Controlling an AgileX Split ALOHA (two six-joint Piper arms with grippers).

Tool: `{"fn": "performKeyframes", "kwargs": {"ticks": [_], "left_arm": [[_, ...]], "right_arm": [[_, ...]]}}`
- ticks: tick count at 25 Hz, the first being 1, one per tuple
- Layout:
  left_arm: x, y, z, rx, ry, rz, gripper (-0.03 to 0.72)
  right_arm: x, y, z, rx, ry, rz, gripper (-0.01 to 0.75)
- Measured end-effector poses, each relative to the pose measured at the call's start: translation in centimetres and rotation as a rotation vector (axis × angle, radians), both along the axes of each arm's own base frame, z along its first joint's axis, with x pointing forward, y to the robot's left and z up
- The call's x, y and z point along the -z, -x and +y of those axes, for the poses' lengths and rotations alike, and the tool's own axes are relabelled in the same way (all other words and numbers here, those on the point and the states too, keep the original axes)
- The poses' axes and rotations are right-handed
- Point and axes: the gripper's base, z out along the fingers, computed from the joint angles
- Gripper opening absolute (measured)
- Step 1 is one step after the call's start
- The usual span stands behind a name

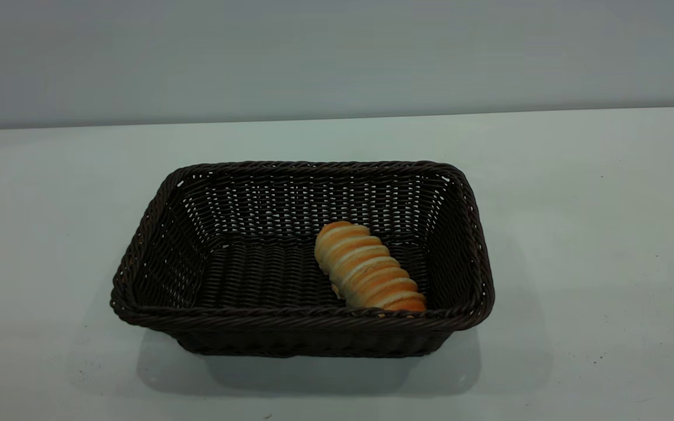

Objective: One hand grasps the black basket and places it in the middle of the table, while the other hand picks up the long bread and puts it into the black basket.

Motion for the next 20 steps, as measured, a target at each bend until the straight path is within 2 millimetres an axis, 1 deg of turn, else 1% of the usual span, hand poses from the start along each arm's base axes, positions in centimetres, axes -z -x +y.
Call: {"fn": "performKeyframes", "kwargs": {"ticks": [8, 20], "left_arm": [[0.0, 0.07, -0.07, -0.057, 0.0, 0.0, 0.548], [0.0, 0.07, -0.07, -0.059, 0.0, 0.0, 0.548]], "right_arm": [[0.0, 0.0, 0.0, 0.0, 0.0, 0.0, 0.278], [0.0, 0.0, 0.0, 0.0, 0.0, 0.0, 0.278]]}}
